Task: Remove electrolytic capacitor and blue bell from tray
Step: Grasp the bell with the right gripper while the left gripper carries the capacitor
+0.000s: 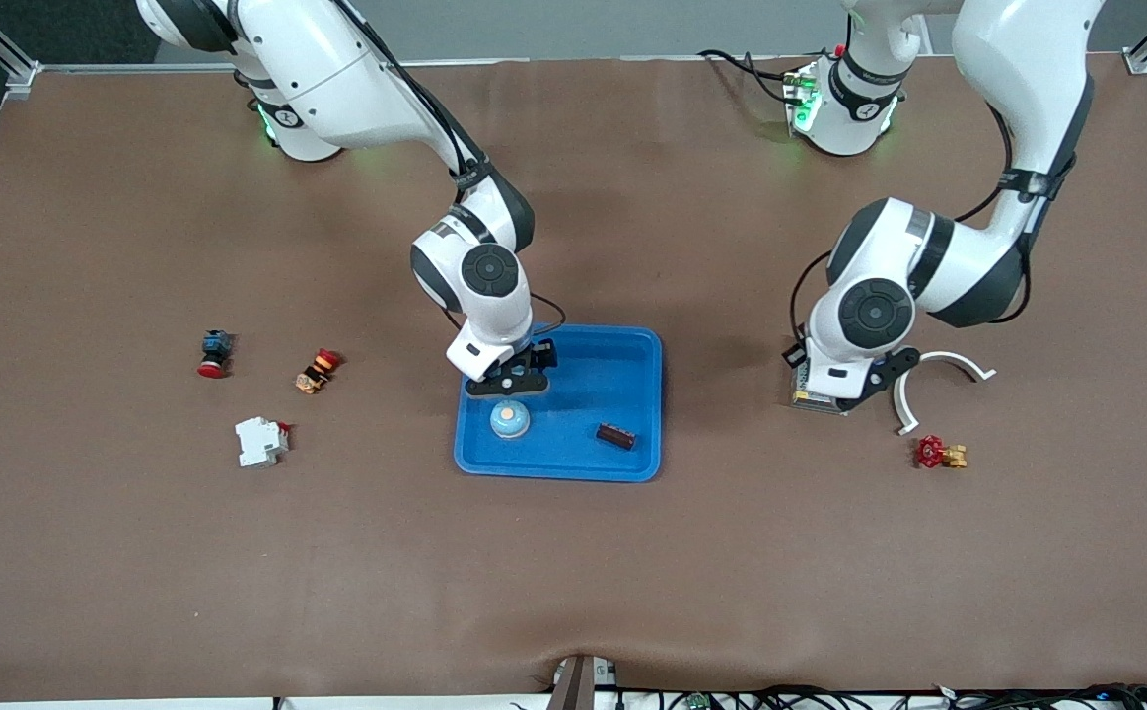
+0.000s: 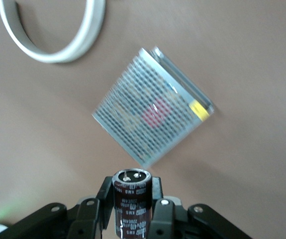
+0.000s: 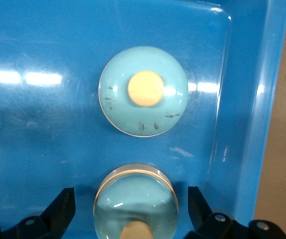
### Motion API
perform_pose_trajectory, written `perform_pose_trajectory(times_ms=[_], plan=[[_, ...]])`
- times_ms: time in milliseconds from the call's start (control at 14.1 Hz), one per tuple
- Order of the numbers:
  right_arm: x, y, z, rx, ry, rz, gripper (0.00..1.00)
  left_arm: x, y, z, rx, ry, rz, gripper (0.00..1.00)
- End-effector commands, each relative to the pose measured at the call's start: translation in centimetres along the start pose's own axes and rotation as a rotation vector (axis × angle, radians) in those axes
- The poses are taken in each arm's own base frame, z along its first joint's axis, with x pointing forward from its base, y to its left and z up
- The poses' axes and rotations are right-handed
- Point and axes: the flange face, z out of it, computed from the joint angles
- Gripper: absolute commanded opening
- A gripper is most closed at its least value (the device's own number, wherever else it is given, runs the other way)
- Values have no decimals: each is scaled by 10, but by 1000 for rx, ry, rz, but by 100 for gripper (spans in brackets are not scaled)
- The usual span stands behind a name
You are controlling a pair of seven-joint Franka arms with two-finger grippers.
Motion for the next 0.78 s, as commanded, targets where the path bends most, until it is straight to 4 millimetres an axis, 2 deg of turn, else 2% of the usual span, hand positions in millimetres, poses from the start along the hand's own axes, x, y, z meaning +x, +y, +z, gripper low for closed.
perform_pose_trajectory(times_ms=[0, 142, 284, 497, 711], plan=[[0, -1, -1, 2, 10, -13, 95, 35, -29, 6, 5, 41, 40, 0], [1, -1, -1, 2, 12, -12, 76, 59, -48, 16, 7, 40, 57, 0], [2, 0, -1, 1, 12, -10, 61, 75, -71, 39, 41, 39, 87, 0], [2, -1, -2, 2, 13, -11, 48, 76, -100, 89, 65, 73, 123, 0], [2, -2, -3, 3, 13, -14, 47, 67, -119, 120, 76, 40, 122, 0]])
